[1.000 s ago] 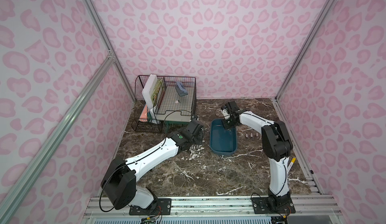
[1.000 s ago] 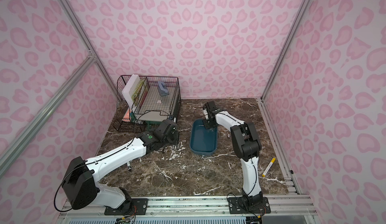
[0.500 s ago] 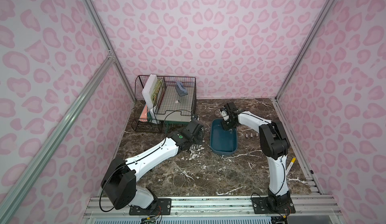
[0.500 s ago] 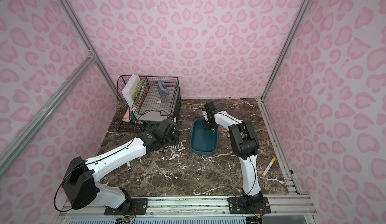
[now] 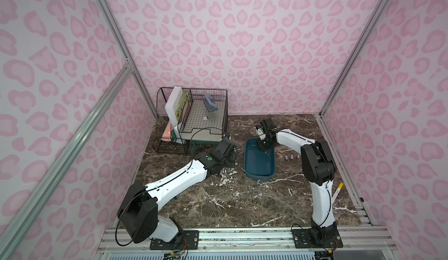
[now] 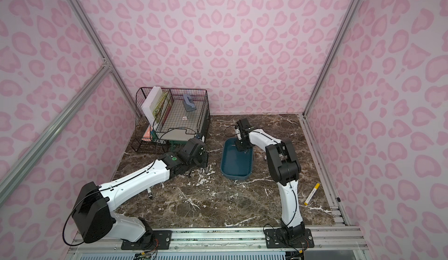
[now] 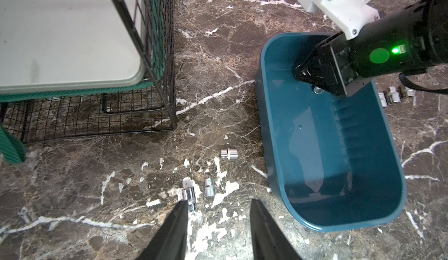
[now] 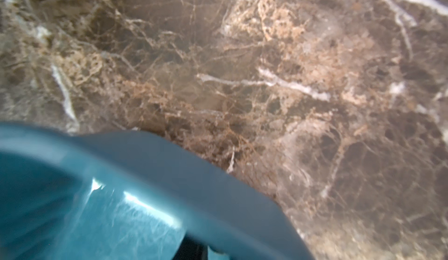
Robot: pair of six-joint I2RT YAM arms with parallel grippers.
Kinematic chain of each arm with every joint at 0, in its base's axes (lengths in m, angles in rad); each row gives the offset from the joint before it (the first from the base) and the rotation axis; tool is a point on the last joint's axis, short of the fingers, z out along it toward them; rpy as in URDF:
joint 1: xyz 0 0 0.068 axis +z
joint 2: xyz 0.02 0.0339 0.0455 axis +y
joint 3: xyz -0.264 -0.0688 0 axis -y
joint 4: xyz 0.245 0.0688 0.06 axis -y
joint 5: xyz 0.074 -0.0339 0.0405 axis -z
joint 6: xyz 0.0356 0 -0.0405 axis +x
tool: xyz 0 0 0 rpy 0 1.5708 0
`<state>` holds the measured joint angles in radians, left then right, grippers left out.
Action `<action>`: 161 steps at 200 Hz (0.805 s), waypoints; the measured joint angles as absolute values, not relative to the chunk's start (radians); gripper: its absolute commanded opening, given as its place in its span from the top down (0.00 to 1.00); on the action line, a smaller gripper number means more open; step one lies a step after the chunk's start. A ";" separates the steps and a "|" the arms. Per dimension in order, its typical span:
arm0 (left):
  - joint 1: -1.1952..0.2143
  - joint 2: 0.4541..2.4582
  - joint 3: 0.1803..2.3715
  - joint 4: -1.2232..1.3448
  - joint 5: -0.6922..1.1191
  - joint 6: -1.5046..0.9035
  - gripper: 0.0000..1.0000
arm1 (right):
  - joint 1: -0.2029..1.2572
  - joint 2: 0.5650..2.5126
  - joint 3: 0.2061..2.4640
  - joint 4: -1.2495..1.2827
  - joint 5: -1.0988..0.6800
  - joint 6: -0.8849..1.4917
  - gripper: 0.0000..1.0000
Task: Take out the socket from the storage box
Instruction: Pick up the socket head from the storage box.
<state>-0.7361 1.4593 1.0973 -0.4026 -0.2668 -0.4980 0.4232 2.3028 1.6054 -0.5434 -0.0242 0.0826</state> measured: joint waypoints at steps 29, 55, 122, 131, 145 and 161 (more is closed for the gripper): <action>-0.736 1.465 1.107 -0.403 -0.267 -0.497 0.53 | 0.423 2.225 1.582 -0.548 -0.046 0.085 0.81; -0.736 1.478 1.121 -0.409 -0.271 -0.495 0.53 | 0.419 2.146 1.556 -0.548 -0.065 0.085 0.81; -0.735 1.497 1.144 -0.432 -0.280 -0.495 0.48 | 0.301 1.957 1.429 -0.525 -0.092 0.101 0.79; -0.735 1.499 1.147 -0.435 -0.281 -0.495 0.48 | 0.277 1.946 1.415 -0.522 -0.092 0.102 0.79; -0.735 1.501 1.148 -0.435 -0.281 -0.495 0.47 | 0.244 1.942 1.402 -0.517 -0.091 0.104 0.79; -0.735 1.503 1.148 -0.436 -0.281 -0.495 0.45 | 0.209 1.951 1.397 -0.516 -0.084 0.105 0.78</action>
